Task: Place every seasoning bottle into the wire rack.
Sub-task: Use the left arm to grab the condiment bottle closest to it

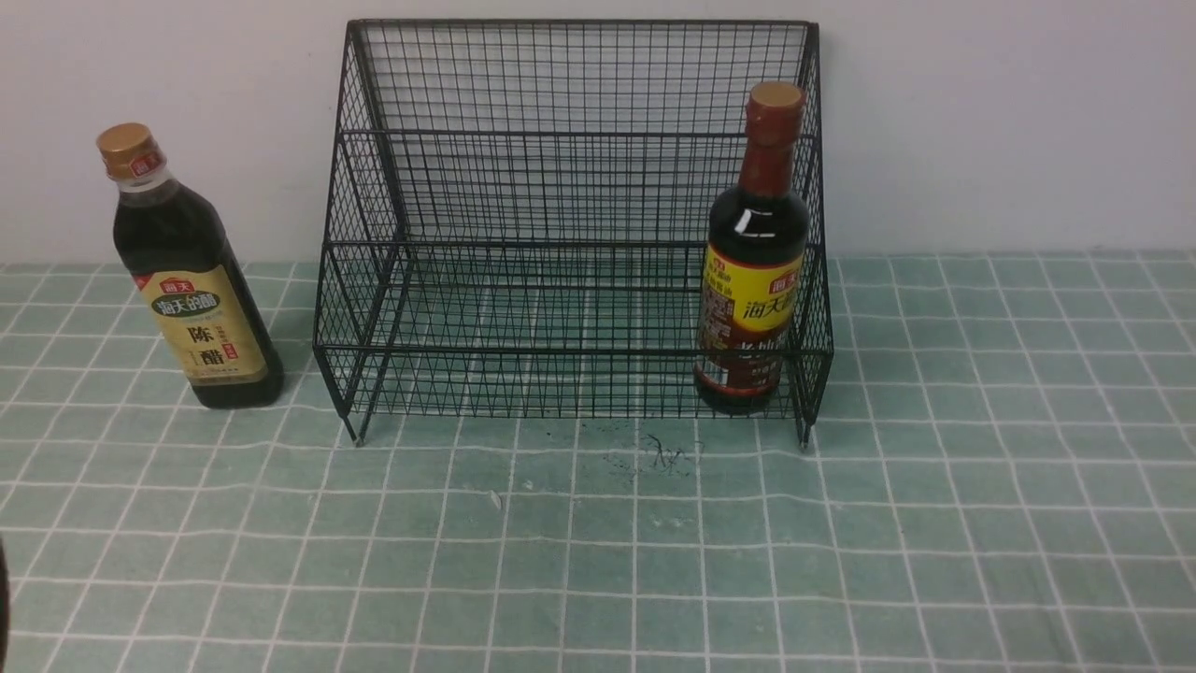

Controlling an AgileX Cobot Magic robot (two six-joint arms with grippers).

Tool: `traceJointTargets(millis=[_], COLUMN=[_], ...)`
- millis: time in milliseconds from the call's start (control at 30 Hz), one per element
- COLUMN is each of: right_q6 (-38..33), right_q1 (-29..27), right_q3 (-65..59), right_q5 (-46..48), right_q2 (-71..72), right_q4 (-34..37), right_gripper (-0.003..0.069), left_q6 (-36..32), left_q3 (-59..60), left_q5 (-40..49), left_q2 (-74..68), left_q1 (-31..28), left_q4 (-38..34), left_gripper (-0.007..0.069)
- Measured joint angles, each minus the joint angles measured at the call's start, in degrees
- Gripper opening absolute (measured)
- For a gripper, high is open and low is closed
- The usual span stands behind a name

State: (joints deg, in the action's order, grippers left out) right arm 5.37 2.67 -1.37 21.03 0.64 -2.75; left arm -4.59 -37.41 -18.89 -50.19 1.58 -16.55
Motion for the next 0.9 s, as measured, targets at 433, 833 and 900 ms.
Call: traceJointTargets(millis=[433, 833, 900], right_q6=[0.0, 0.0, 0.0], right_q1=[0.0, 0.0, 0.0], right_q3=[0.0, 0.0, 0.0], right_q5=[0.07, 0.07, 0.07], right_q2=[0.0, 0.0, 0.0], right_q4=[0.0, 0.0, 0.0], right_gripper=[-0.0015, -0.0015, -0.0015], left_q6=[-12.79, -14.72, -14.72], left_q3=[-12.1, -20.08, -20.91], left_q5=[-8.77, -9.11, -9.11], left_q2=[-28.67, -42.31, -44.09], left_q1=[0.0, -3.15, -3.31], left_q4=[-16.89, -17.17, -17.17], left_gripper=[0.0569, 0.0575, 0.0575])
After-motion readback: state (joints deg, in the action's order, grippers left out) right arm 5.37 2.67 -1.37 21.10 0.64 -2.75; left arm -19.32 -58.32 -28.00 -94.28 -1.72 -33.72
